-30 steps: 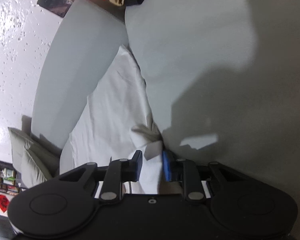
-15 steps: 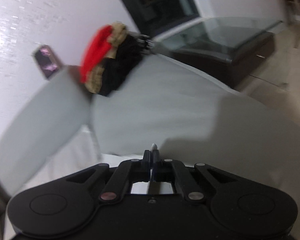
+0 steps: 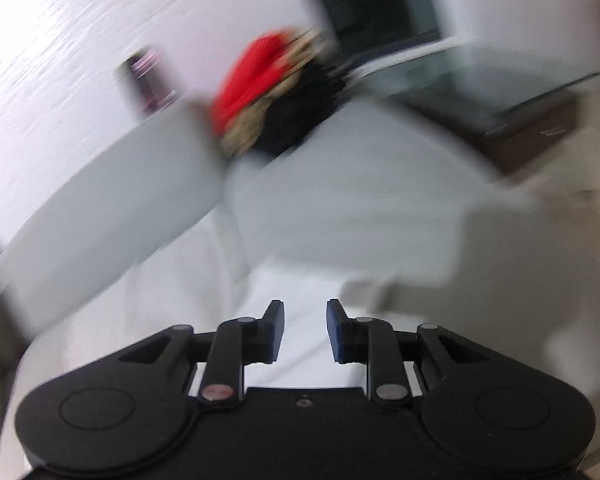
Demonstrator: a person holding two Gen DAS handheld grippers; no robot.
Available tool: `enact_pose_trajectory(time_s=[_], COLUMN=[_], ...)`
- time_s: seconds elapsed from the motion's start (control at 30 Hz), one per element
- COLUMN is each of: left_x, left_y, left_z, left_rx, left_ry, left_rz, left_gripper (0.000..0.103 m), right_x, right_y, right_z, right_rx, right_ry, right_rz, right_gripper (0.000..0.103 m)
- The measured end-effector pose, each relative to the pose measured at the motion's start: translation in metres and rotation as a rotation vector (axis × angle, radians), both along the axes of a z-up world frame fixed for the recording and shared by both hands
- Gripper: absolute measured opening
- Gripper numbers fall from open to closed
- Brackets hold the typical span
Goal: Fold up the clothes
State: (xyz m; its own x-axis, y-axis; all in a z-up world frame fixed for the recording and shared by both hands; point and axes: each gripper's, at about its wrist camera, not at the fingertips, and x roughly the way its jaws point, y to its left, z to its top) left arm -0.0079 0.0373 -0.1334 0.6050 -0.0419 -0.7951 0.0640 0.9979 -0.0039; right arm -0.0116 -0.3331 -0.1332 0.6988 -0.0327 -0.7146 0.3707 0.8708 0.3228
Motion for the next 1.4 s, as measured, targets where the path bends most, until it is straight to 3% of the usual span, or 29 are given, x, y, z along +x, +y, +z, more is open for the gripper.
enact_pose_trajectory(time_s=[0.07, 0.27, 0.3, 0.4, 0.5, 0.53, 0.6, 0.63, 0.7, 0.77, 0.83, 0.9, 0.97, 1.07, 1.17, 1.4], left_x=[-0.002, -0.036, -0.040, -0.049, -0.052, -0.048, -0.036, -0.026, -0.009, -0.016, -0.032, -0.044, -0.047, -0.040, -0.030, 0.002], left_y=[0.001, -0.016, -0.012, 0.012, 0.042, 0.051, 0.062, 0.065, 0.062, 0.061, 0.077, 0.108, 0.149, 0.202, 0.230, 0.235], left_z=[-0.005, -0.026, -0.026, -0.018, -0.002, 0.000, 0.000, -0.006, -0.025, -0.023, -0.012, -0.002, 0.003, -0.006, -0.019, -0.029], left_rx=[0.006, 0.135, 0.124, 0.058, -0.054, -0.093, -0.160, -0.183, -0.169, -0.155, -0.227, -0.337, -0.463, -0.661, -0.827, -0.857], left_ry=[0.024, 0.139, 0.160, 0.148, 0.041, 0.007, -0.043, -0.041, 0.071, 0.090, 0.061, -0.006, -0.064, -0.093, -0.097, -0.038], left_rz=[0.012, -0.209, -0.225, -0.190, -0.085, -0.041, 0.037, 0.045, 0.015, -0.032, -0.028, 0.051, 0.214, 0.431, 0.525, 0.600], left_gripper=[0.008, 0.003, 0.004, 0.008, 0.010, 0.013, 0.016, 0.016, 0.014, 0.014, 0.014, 0.019, 0.041, 0.041, 0.037, 0.034], right_x=[-0.002, -0.007, -0.008, -0.021, -0.032, -0.031, -0.024, -0.020, -0.012, -0.004, -0.001, -0.002, -0.001, 0.010, 0.019, 0.023], right_y=[0.013, 0.053, 0.060, 0.076, 0.096, 0.107, 0.125, 0.134, 0.151, 0.169, 0.177, 0.171, 0.166, 0.164, 0.160, 0.159], right_z=[-0.010, -0.040, -0.045, -0.022, 0.001, 0.005, -0.003, -0.007, -0.016, -0.025, -0.026, -0.017, -0.015, -0.025, -0.034, -0.037], right_rx=[0.005, 0.019, 0.021, 0.013, 0.005, 0.005, -0.017, -0.028, -0.051, -0.074, -0.075, -0.012, 0.064, 0.150, 0.280, 0.307], right_ry=[0.064, 0.257, 0.289, 0.242, 0.168, 0.131, 0.142, 0.151, 0.168, 0.186, 0.207, 0.227, 0.227, 0.267, 0.293, 0.307], right_rz=[0.068, 0.270, 0.304, 0.360, 0.423, 0.458, 0.496, 0.513, 0.548, 0.584, 0.605, 0.607, 0.609, 0.563, 0.481, 0.470], right_gripper=[0.013, 0.012, 0.012, 0.013, 0.025, 0.026, 0.026, 0.026, 0.026, 0.026, 0.026, 0.026, 0.030, 0.038, 0.056, 0.058])
